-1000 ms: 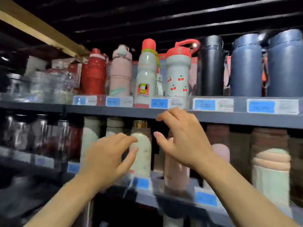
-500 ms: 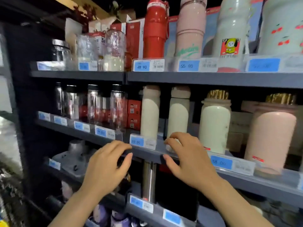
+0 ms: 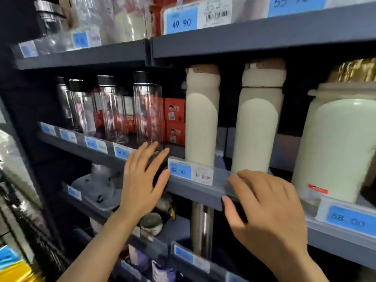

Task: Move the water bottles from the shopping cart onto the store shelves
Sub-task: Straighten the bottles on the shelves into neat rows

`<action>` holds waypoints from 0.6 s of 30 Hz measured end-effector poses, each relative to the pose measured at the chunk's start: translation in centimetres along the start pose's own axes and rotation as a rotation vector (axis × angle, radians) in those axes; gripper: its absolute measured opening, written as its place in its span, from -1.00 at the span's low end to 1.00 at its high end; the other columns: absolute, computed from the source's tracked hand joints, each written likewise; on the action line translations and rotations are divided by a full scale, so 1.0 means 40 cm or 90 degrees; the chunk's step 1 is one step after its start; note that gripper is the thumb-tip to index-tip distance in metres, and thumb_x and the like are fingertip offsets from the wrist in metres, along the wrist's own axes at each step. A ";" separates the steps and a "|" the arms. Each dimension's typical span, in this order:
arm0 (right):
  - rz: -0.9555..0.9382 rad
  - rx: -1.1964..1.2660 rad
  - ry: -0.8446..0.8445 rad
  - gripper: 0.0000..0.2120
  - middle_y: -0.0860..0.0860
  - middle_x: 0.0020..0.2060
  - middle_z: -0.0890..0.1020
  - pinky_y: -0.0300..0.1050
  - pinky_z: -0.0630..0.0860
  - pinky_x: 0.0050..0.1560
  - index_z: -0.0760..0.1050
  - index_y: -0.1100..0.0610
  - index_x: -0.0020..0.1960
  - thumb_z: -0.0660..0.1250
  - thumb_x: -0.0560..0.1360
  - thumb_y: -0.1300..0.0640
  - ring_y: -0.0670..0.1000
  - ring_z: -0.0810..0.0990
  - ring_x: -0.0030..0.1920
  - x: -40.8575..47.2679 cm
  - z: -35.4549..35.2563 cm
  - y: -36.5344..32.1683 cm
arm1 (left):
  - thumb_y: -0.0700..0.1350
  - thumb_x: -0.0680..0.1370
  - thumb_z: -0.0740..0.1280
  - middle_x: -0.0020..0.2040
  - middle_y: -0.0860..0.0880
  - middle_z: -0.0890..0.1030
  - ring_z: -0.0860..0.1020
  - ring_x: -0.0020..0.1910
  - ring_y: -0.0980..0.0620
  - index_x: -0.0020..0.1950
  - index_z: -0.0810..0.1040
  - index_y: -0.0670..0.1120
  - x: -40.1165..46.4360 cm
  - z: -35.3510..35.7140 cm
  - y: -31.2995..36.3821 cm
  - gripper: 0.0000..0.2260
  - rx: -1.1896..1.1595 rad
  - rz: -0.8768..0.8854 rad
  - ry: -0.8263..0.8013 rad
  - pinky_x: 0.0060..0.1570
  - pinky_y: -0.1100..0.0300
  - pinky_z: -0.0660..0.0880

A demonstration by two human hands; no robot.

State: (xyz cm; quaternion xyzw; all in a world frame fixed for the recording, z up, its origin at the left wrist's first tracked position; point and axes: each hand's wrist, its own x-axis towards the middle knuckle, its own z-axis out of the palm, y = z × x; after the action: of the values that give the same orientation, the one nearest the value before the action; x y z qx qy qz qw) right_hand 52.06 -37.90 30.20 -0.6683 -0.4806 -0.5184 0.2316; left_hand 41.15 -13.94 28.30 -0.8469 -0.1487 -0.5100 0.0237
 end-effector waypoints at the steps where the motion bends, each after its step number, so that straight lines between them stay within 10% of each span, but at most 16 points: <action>1: 0.004 -0.009 0.005 -0.75 0.13 -0.03 0.65 0.02 0.38 -0.01 0.63 0.22 0.02 0.39 0.41 0.10 0.13 0.49 -0.01 0.001 0.001 -0.001 | 0.15 0.67 -0.01 0.43 -0.13 0.40 0.24 0.48 -0.13 0.43 0.43 -0.07 -0.002 0.012 -0.007 -0.52 -0.020 0.004 0.008 0.45 -0.22 0.12; 18: 0.276 -0.097 0.029 -0.69 0.06 -0.13 0.52 -0.11 0.22 -0.02 0.58 0.15 -0.07 0.34 0.43 -0.10 0.06 0.44 -0.08 0.060 0.044 -0.098 | 0.01 0.58 0.19 0.23 -0.13 0.50 0.37 0.32 -0.18 0.22 0.51 -0.06 0.010 0.086 -0.048 -0.72 -0.125 0.105 0.178 0.45 -0.11 0.09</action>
State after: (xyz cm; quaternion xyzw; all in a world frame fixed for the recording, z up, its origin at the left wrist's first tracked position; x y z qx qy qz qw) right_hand 49.43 -33.84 31.05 -0.7596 -0.2802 -0.5062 0.2971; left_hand 43.75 -11.34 26.78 -0.7753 -0.0234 -0.6312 0.0029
